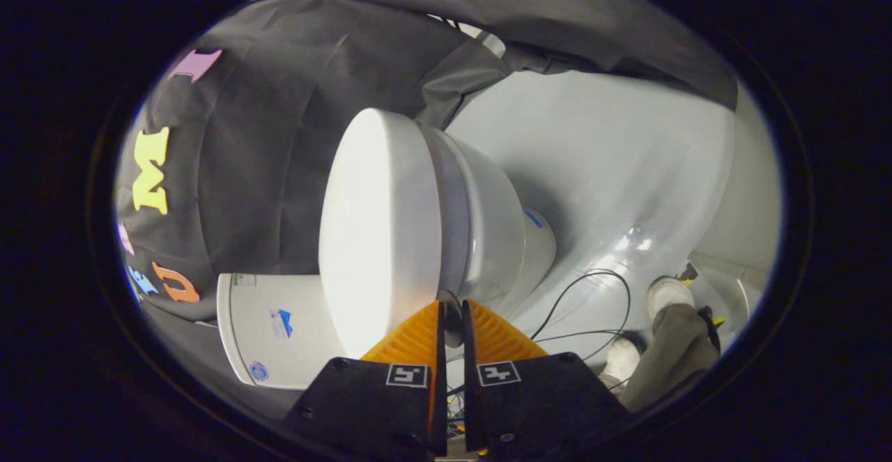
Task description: Open the toilet lid.
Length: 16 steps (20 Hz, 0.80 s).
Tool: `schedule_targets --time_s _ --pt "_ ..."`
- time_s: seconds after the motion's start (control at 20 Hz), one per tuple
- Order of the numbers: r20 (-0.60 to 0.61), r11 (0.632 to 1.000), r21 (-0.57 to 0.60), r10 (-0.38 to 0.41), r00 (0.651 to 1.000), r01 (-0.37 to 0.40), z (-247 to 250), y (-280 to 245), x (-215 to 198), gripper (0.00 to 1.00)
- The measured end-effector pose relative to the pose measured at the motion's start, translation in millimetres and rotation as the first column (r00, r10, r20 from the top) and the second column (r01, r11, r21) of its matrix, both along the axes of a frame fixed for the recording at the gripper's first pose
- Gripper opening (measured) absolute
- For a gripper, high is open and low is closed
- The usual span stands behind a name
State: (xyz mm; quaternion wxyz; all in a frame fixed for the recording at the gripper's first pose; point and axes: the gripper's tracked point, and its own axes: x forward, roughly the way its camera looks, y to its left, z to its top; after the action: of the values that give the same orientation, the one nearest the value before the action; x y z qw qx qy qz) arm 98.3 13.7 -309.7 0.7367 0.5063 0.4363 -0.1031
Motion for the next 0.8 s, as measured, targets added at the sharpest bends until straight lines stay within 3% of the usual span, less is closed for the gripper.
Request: schedule_targets --time_s 0.8 --pt "0.138 0.996 -0.069 0.063 0.988 -0.053 63.4 14.5 6.8 0.13"
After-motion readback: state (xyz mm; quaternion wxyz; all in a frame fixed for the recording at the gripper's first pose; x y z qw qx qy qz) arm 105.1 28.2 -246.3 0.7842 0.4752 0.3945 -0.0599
